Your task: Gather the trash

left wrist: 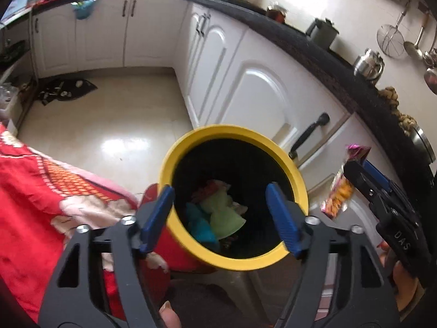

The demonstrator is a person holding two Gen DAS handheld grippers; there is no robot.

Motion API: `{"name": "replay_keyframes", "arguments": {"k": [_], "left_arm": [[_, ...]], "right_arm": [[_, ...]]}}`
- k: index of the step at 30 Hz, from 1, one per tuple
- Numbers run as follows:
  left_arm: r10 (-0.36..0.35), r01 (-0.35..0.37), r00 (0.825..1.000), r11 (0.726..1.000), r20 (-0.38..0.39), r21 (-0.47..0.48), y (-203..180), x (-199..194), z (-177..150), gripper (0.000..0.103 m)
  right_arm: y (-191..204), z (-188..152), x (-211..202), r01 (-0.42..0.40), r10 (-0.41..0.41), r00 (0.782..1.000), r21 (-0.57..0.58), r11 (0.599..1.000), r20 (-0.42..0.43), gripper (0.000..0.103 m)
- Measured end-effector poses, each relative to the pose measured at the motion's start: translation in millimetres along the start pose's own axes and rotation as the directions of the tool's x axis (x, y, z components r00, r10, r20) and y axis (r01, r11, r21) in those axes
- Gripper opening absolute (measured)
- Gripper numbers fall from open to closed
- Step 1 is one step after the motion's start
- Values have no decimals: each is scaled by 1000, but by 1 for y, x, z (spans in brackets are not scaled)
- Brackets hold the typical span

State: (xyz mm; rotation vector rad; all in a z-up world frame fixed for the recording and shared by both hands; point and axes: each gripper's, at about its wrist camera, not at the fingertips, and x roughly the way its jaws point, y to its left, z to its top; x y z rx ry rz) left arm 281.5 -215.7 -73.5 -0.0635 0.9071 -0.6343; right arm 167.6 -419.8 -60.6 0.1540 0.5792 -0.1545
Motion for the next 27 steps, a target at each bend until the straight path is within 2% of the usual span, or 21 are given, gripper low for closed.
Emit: {"name": "replay_keyframes", "arguments": {"k": [3, 5, 8, 10, 12, 23, 27], "left_arm": [[23, -23, 999, 1000, 48, -10, 7, -24, -2, 91], [39, -38, 996, 999, 80, -14, 11, -41, -4, 92], [63, -60, 988, 998, 140, -28, 17, -69, -10, 92], [70, -65, 982, 997, 173, -35, 19, -86, -16, 92], [86, -81, 976, 996, 199, -33, 20, -100, -24, 92], [172, -162, 944, 985, 282, -61, 23, -155, -74, 92], [219, -215, 921, 975, 322, -50, 20, -169, -88, 92]], "right_arm": [[7, 1, -15, 1, -1, 1000, 8, 1000, 26, 74], [12, 1, -24, -14, 14, 999, 7, 1000, 35, 76], [26, -3, -42, -15, 16, 998, -19, 1000, 65, 85], [34, -6, -55, -18, 21, 996, -32, 999, 91, 88], [42, -9, -70, -19, 24, 992, -46, 999, 123, 95], [67, -32, -120, -52, 69, 973, -82, 995, 219, 97], [72, -45, -129, -50, 73, 969, -103, 993, 236, 97]]}}
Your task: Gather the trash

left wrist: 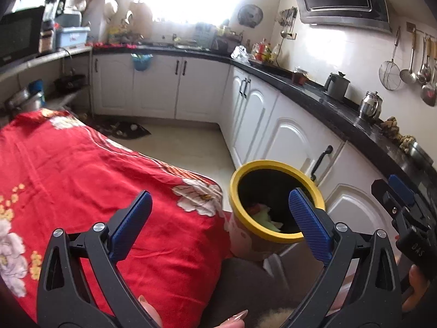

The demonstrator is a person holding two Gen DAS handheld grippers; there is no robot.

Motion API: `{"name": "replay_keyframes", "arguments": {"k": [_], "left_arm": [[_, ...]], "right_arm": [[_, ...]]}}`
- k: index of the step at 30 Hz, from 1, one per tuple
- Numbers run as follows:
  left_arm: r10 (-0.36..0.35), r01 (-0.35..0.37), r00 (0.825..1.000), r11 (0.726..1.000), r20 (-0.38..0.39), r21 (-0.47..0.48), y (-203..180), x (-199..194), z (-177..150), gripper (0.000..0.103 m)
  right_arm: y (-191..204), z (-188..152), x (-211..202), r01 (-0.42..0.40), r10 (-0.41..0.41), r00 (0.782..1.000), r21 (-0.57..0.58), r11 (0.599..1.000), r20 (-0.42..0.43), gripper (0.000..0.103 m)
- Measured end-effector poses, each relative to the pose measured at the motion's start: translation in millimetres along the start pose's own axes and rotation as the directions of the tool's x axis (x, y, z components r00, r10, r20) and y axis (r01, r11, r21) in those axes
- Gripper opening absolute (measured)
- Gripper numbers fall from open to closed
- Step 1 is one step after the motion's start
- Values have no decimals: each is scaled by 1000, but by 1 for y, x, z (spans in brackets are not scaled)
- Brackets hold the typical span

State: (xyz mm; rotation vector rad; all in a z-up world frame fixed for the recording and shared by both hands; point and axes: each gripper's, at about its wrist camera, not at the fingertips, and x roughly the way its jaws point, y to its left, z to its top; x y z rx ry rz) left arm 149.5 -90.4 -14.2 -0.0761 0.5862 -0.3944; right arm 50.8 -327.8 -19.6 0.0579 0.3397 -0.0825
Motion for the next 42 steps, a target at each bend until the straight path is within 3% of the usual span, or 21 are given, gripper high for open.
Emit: {"name": "replay_keyframes", "arguments": {"k": [14, 42], "left_arm": [[76, -83, 991, 995, 112, 52, -7, -32, -35, 92], [80, -86, 986, 996, 143, 35, -6, -40, -42, 92]], "right_arm": [[17, -42, -38, 40, -40, 991, 0, 999, 124, 97], [21, -47, -39, 33, -34, 993, 11, 999, 113, 97]]}}
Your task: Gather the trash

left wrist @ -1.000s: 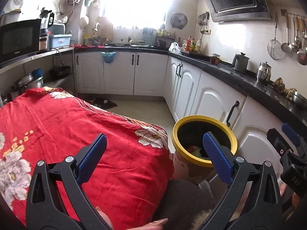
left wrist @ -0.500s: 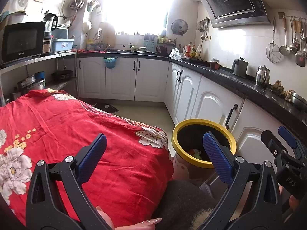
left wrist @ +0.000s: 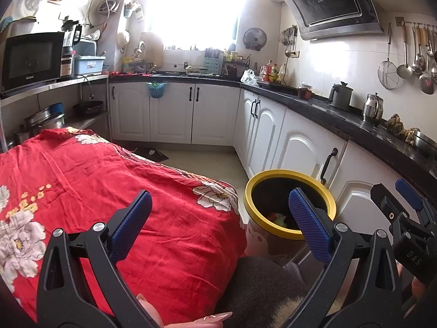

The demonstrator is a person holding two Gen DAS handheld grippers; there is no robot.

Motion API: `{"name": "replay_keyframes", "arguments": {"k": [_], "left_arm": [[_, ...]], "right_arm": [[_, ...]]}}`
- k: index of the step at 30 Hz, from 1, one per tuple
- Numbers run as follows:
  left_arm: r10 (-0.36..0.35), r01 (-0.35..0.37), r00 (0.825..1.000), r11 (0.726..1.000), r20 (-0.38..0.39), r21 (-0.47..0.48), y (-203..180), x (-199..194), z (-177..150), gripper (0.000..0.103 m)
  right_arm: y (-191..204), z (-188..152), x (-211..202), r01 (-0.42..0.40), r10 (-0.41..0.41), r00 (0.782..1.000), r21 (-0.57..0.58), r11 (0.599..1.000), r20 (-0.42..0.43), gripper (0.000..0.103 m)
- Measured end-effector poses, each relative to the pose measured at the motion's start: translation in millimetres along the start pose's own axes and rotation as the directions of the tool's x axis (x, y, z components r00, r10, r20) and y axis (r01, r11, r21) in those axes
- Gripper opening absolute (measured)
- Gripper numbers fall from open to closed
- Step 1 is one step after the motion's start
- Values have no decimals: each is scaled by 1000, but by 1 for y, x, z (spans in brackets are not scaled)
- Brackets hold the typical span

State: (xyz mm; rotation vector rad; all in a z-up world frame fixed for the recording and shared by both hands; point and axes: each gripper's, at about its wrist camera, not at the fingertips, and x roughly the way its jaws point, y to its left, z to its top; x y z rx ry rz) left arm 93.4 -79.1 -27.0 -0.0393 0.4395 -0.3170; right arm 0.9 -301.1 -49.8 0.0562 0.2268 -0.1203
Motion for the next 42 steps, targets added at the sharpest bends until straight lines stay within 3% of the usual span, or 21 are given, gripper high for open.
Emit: {"name": "replay_keyframes", "arguments": {"k": [42], "left_arm": [[-4, 4, 1000, 1000, -2, 2, 0, -1, 1, 92]], "right_arm": [[-2, 1, 0, 3, -3, 1000, 2, 1000, -1, 97]]}}
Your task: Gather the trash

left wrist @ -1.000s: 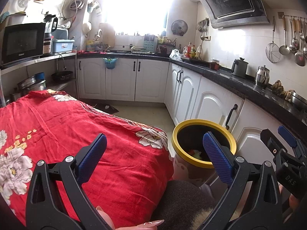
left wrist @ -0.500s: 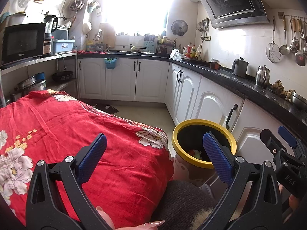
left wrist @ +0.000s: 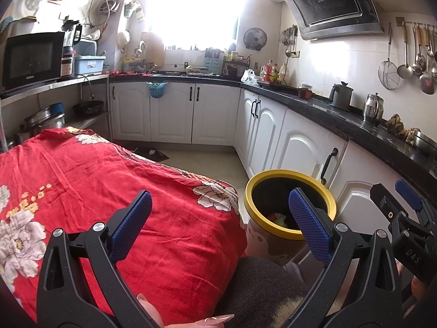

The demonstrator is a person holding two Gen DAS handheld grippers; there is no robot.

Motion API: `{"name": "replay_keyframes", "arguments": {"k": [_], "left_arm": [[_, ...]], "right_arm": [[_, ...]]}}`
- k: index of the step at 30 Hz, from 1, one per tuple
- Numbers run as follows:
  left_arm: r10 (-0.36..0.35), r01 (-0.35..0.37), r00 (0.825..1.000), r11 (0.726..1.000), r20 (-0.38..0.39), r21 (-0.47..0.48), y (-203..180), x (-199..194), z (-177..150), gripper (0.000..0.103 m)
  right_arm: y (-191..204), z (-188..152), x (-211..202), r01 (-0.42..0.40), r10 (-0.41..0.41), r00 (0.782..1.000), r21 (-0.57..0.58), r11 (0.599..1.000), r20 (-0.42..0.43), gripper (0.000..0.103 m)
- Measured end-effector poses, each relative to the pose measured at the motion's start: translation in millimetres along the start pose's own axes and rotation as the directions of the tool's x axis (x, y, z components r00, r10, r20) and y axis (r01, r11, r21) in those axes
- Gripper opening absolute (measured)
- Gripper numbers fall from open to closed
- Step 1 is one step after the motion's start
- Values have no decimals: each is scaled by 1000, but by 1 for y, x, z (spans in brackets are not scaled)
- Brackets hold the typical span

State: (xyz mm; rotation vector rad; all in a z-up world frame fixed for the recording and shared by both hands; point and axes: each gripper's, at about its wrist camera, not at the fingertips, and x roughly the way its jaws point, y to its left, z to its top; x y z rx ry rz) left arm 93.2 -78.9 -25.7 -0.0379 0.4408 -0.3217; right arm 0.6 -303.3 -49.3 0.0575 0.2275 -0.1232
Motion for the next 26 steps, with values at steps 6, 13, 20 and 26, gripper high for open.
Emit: {"name": "replay_keyframes", "arguments": {"k": [6, 13, 20, 26], "left_arm": [[-3, 3, 1000, 1000, -11, -4, 2, 1, 0, 92], [-8, 8, 1000, 1000, -19, -3, 1, 3, -2, 92], [13, -24, 996, 993, -92, -118, 41, -6, 2, 92], [425, -466, 884, 833, -195, -300, 193, -81, -12, 92]], "right_arm": [[0, 0, 0, -1, 1, 1000, 0, 1000, 1, 97], [-1, 0, 0, -4, 4, 1000, 0, 1000, -4, 97], [16, 14, 8, -86, 85, 996, -43, 995, -24, 97], [134, 38, 33, -480, 466, 877, -159, 863, -115, 97]]}}
